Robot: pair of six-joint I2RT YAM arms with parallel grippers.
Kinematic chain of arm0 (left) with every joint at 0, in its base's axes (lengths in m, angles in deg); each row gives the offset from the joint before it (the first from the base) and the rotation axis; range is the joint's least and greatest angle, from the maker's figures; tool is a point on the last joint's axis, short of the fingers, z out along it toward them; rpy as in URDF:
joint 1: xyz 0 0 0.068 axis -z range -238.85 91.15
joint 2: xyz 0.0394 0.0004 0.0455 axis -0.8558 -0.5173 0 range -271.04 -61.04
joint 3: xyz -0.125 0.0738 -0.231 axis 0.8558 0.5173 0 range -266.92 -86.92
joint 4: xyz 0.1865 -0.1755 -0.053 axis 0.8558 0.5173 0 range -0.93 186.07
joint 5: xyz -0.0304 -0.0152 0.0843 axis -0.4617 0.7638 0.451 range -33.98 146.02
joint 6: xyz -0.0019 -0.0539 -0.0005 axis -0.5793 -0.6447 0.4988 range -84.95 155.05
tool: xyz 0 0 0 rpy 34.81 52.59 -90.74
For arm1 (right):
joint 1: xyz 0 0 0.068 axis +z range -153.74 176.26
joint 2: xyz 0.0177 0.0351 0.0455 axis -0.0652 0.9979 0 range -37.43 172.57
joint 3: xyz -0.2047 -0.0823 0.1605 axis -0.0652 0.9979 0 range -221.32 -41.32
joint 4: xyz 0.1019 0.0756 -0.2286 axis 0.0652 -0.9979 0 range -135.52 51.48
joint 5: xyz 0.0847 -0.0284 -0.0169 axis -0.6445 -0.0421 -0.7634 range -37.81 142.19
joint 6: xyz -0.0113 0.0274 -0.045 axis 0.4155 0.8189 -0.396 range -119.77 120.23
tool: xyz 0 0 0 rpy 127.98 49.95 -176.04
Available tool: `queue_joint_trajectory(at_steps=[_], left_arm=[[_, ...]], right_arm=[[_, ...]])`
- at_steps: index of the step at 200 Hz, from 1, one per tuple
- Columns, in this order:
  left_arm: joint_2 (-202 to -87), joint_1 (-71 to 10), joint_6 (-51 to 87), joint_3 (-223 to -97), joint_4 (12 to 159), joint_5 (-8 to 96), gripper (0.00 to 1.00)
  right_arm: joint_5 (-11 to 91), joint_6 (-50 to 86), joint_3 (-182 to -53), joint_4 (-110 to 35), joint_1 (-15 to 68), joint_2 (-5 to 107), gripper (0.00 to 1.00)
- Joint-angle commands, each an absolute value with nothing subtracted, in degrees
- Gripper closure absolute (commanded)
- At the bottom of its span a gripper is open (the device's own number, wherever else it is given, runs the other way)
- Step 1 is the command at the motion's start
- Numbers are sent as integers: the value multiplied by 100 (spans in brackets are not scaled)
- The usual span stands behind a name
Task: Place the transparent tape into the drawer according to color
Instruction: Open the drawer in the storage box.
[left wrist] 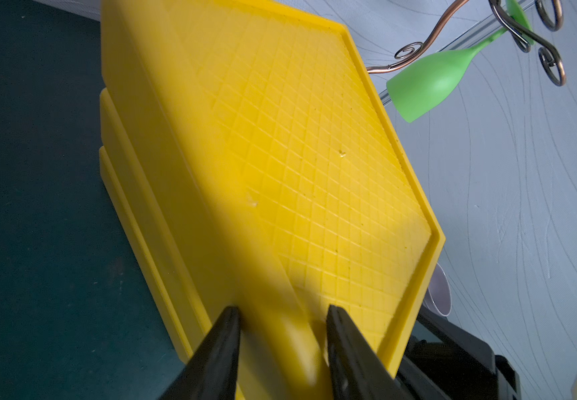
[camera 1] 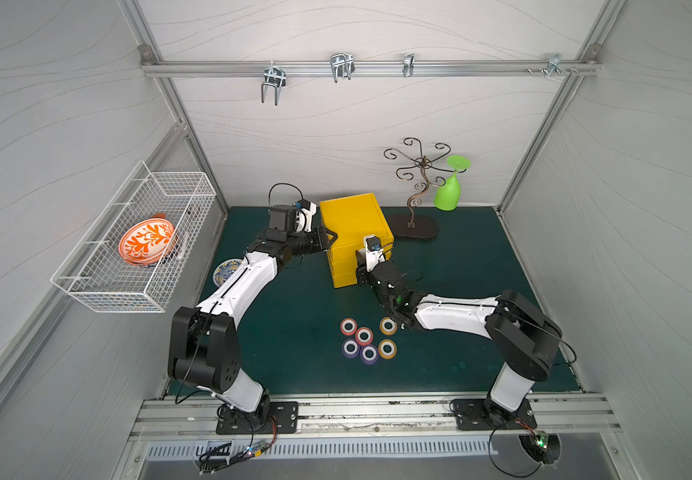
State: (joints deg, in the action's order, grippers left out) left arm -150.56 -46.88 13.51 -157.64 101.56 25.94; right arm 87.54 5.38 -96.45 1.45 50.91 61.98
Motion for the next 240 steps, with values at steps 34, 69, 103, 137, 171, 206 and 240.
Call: queue_joint_trajectory(at_steps=[34,69,103,137,171,206,240], left_arm=[[-15133,-4505,1444,-15834,10604,2302,57],[-15126,-4505,1415,-15829,10604,2372,56],[-15117,-4505,1396,-15825,10603,2427,56],[-15097,-4505,1378,-15812,10601,2482,56],[-15088,-4505,1378,-15812,10612,2517,56],[-15081,-4505,1370,-15818,10612,2545,56],[-15067,-4505,1370,-15812,10621,2570,56]], right_arm=[[8656,632,-9483,-173,5054,5984,86],[8724,621,-9334,-229,5178,5823,86],[8800,673,-9120,-322,5312,5601,86],[8943,741,-8879,-430,5530,5317,86],[9157,830,-8666,-606,5791,5041,86],[9353,998,-8446,-861,6008,4735,86],[9560,1091,-8301,-1036,6192,4549,86]])
